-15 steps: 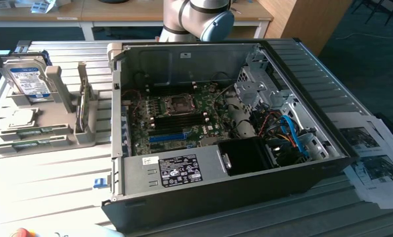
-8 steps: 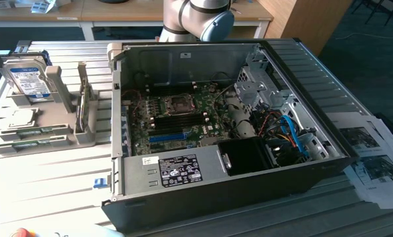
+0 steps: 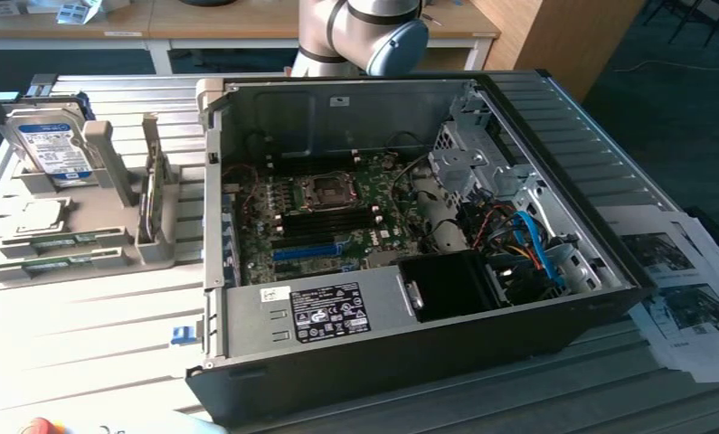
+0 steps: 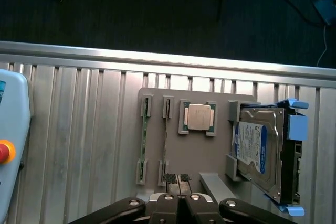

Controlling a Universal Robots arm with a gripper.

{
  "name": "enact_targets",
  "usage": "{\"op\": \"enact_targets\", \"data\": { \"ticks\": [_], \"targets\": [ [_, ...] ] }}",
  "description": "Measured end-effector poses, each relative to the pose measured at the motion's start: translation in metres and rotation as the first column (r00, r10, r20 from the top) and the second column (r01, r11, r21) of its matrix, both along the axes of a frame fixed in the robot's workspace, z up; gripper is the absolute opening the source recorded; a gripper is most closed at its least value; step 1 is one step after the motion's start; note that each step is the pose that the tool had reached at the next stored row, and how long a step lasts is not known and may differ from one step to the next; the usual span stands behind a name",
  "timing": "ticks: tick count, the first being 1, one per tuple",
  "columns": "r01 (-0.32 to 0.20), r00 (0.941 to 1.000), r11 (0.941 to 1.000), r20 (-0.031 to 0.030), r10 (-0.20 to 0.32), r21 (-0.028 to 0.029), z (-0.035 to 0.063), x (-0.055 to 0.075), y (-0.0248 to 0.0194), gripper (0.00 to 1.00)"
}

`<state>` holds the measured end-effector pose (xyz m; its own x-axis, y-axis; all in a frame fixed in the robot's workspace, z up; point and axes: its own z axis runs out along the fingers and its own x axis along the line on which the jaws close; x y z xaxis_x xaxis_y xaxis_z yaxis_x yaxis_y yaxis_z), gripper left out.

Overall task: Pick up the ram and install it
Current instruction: 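Pick up the ram and move it above insertion slot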

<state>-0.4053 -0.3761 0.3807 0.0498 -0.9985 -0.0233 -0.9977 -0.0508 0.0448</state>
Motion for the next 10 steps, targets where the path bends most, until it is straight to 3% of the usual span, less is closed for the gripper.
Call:
{"op": "enact_targets", "data": {
  "ticks": [10],
  "targets": [
    [0.0, 1.0, 1.0, -0.0003, 0.0, -0.0001, -0.0141, 0.0, 0.0, 0.1]
  ]
}}
